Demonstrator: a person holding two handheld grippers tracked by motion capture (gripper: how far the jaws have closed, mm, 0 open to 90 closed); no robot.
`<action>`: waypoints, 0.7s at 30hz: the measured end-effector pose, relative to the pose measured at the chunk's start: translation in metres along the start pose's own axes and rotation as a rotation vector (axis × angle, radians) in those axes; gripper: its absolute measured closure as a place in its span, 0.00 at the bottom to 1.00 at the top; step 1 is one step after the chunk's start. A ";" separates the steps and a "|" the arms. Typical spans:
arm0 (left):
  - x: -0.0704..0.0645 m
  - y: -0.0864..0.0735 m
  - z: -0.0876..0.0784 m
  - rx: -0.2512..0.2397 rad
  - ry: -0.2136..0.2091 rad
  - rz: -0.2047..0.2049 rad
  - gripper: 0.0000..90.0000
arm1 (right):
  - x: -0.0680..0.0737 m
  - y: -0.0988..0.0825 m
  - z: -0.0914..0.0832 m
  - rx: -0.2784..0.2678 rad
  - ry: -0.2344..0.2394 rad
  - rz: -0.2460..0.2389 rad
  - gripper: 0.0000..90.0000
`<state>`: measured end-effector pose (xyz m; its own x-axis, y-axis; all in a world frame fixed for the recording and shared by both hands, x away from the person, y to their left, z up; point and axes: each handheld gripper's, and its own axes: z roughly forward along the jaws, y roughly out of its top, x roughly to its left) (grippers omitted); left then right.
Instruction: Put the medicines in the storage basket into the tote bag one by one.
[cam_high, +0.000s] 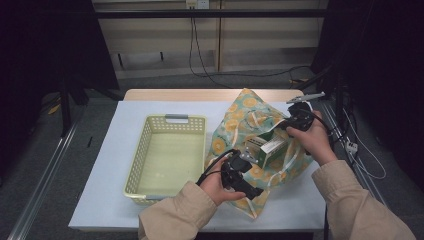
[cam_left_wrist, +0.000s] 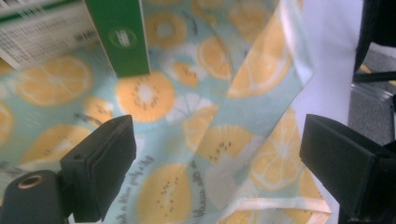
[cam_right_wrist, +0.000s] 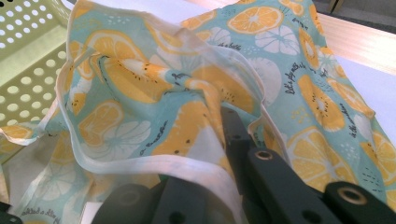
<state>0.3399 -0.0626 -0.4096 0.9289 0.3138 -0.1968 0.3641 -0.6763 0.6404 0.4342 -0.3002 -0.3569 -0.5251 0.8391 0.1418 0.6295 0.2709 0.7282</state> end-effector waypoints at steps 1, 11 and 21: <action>0.001 -0.001 0.003 0.018 -0.003 0.018 0.14 | 0.000 0.000 -0.001 -0.002 0.001 0.001 0.99; 0.007 -0.009 0.018 0.107 0.042 -0.049 0.80 | -0.003 0.000 -0.008 -0.015 -0.002 0.013 0.99; 0.010 0.011 -0.015 0.024 0.074 -0.060 1.00 | 0.000 0.002 -0.015 -0.030 0.004 0.001 0.99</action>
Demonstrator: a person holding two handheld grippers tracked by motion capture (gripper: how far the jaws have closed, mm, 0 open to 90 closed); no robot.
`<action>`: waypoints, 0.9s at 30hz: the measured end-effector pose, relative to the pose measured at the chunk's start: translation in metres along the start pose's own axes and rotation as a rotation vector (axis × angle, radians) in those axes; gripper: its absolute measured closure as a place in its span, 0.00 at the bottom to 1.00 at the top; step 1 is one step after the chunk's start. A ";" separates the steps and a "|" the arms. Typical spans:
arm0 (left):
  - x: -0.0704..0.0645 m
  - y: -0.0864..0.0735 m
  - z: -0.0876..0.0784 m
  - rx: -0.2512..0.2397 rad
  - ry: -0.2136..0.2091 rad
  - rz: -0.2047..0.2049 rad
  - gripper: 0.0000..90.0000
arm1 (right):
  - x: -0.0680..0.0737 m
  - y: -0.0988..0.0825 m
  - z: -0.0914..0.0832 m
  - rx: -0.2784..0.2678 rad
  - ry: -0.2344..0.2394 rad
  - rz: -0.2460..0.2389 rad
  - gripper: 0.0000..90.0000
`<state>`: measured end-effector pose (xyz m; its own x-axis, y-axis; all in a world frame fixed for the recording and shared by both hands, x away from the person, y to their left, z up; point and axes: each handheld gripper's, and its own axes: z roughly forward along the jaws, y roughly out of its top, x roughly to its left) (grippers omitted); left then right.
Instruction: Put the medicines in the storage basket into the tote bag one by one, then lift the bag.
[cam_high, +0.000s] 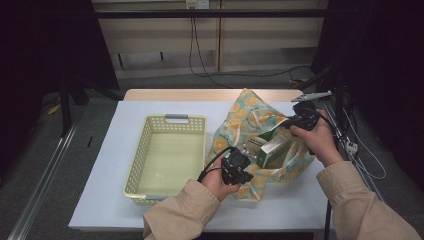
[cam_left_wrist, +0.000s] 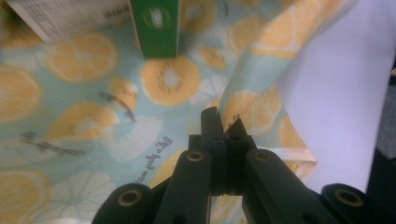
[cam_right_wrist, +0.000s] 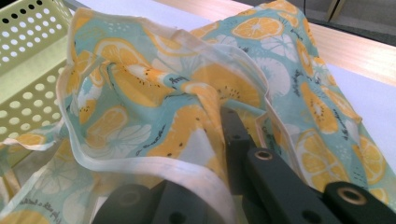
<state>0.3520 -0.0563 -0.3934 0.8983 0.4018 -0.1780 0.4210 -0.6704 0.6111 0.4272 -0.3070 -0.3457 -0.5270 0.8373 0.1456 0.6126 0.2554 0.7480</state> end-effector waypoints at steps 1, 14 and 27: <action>0.001 0.002 -0.003 -0.013 0.005 -0.004 1.00 | 0.000 0.001 -0.001 -0.002 -0.001 -0.001 0.99; 0.019 0.046 -0.053 -0.124 0.060 0.002 1.00 | 0.008 0.017 -0.010 -0.023 0.005 -0.019 1.00; 0.036 0.079 -0.090 -0.213 0.106 -0.003 1.00 | 0.012 0.035 -0.023 -0.053 0.010 -0.030 1.00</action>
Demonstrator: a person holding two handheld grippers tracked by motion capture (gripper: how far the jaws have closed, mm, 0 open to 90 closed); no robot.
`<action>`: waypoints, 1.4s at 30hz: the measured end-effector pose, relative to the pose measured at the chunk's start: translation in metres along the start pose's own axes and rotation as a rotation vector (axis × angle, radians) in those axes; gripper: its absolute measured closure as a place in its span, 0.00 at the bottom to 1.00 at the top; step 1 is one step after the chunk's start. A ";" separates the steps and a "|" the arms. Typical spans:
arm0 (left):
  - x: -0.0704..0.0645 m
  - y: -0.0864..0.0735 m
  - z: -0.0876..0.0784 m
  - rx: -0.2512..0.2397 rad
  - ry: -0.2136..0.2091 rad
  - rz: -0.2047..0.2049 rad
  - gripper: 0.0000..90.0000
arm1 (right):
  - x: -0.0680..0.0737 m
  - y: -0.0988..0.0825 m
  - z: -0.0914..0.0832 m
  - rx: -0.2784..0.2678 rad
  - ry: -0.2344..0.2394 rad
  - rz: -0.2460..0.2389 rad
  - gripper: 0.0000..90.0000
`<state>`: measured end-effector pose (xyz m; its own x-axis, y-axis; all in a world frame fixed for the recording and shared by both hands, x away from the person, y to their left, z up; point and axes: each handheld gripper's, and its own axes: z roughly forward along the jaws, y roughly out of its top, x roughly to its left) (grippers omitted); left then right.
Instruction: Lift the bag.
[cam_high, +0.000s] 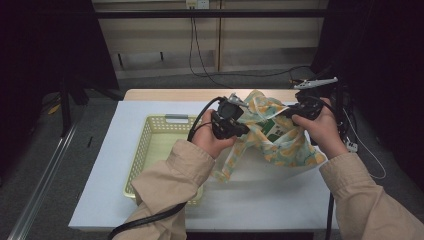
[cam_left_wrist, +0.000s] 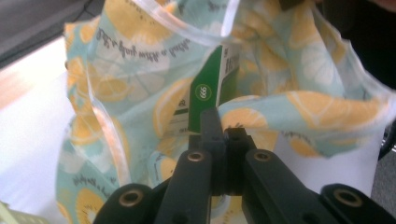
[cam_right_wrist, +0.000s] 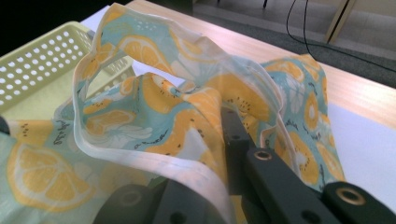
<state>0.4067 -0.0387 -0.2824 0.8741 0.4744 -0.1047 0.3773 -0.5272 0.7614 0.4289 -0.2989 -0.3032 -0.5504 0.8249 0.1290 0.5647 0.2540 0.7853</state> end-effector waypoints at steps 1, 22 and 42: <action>0.001 0.003 -0.002 -0.008 0.002 -0.002 1.00 | 0.001 0.002 -0.001 -0.002 -0.002 -0.003 1.00; 0.023 0.063 -0.034 -0.065 0.042 0.018 1.00 | 0.007 0.043 -0.018 -0.066 -0.019 -0.029 1.00; 0.040 0.084 -0.041 -0.108 0.098 0.020 1.00 | 0.004 0.059 -0.037 -0.194 -0.047 -0.018 1.00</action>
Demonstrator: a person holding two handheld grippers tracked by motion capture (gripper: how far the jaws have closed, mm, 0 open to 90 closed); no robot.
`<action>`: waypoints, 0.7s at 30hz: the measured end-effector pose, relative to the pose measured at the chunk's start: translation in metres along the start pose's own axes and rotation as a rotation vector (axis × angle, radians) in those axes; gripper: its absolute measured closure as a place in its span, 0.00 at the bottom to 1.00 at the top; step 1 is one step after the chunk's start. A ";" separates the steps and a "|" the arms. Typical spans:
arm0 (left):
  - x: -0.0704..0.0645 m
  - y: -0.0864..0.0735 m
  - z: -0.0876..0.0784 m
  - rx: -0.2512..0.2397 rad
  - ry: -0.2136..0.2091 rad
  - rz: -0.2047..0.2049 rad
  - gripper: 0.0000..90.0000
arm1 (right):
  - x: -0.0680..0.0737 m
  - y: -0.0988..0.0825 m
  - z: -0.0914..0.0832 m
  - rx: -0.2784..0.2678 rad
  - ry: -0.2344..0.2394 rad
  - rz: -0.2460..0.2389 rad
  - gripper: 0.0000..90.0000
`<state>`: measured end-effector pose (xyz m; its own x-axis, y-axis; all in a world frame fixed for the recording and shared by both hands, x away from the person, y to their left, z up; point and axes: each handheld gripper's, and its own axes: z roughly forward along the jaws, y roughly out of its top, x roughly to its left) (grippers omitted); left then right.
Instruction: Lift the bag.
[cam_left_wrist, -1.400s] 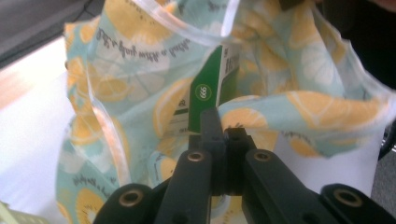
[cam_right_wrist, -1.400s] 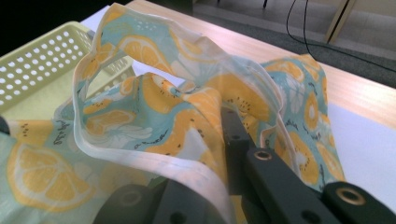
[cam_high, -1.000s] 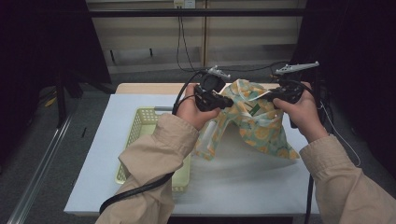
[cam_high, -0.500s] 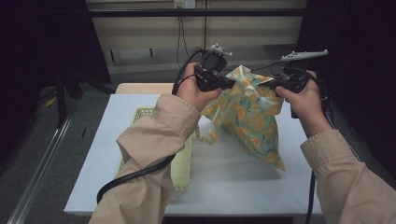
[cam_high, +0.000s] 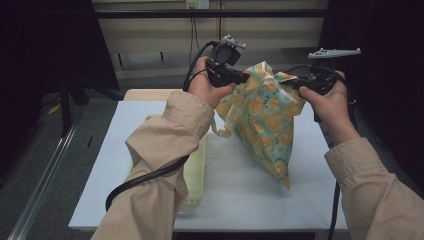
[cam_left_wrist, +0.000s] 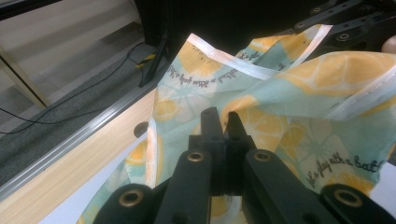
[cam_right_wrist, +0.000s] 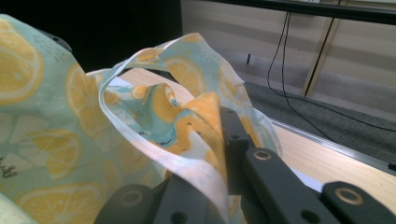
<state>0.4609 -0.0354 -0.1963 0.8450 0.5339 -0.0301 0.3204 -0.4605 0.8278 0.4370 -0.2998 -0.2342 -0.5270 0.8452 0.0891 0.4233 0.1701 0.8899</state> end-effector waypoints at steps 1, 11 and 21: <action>0.000 -0.002 0.001 0.007 -0.004 0.002 1.00 | 0.001 -0.001 0.001 0.004 0.000 -0.001 1.00; 0.005 -0.010 -0.008 -0.006 0.024 -0.014 1.00 | 0.009 -0.006 0.007 -0.001 0.002 0.007 1.00; 0.009 -0.014 -0.012 0.002 0.007 -0.013 1.00 | 0.017 0.002 0.009 -0.005 0.029 -0.006 1.00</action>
<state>0.4582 -0.0154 -0.2016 0.8376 0.5451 -0.0367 0.3323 -0.4549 0.8262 0.4355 -0.2812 -0.2347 -0.5505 0.8293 0.0962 0.4165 0.1729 0.8926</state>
